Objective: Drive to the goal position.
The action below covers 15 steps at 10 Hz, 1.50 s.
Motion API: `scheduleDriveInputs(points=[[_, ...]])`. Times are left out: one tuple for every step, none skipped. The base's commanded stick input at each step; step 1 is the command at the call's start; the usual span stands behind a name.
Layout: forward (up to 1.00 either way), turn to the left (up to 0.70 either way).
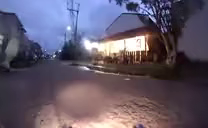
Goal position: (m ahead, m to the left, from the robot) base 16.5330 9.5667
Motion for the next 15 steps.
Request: scheduleDriveInputs(points=[[0.50,0.00],[0.50,0.00],[0.50,0.00],[0.50,0.00],[0.50,0.00],[0.50,0.00],[0.50,0.00],[0.50,0.00],[0.50,0.00],[0.50,0.00],[0.50,0.00],[0.50,0.00],[0.50,0.00],[0.50,0.00],[0.50,0.00]])
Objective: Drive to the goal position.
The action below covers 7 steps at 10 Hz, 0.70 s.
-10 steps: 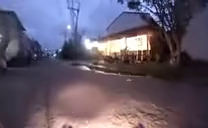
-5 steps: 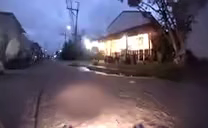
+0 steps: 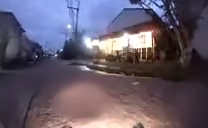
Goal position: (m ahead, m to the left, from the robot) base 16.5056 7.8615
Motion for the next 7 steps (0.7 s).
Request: scheduleDriveInputs(points=[[0.50,0.00],[0.50,0.00],[0.50,0.00],[0.50,0.00],[0.50,0.00],[0.50,0.00],[0.50,0.17]])
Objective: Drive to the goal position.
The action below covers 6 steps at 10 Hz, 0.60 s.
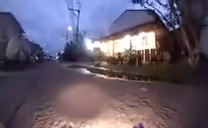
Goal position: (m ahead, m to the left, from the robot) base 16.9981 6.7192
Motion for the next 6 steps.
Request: scheduleDriveInputs(points=[[0.50,0.49],[0.50,0.50],[0.50,0.48],[0.50,0.09],[0.50,0.00],[0.50,0.00]])
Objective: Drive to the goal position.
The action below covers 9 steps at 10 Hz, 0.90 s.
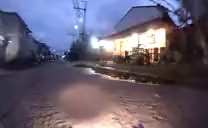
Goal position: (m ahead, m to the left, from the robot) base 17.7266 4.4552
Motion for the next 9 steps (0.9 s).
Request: scheduleDriveInputs(points=[[0.50,0.00],[0.50,0.00],[0.50,0.00],[0.50,0.00],[0.50,0.00],[0.50,0.00],[0.50,0.00],[0.50,0.00],[0.50,0.00]])
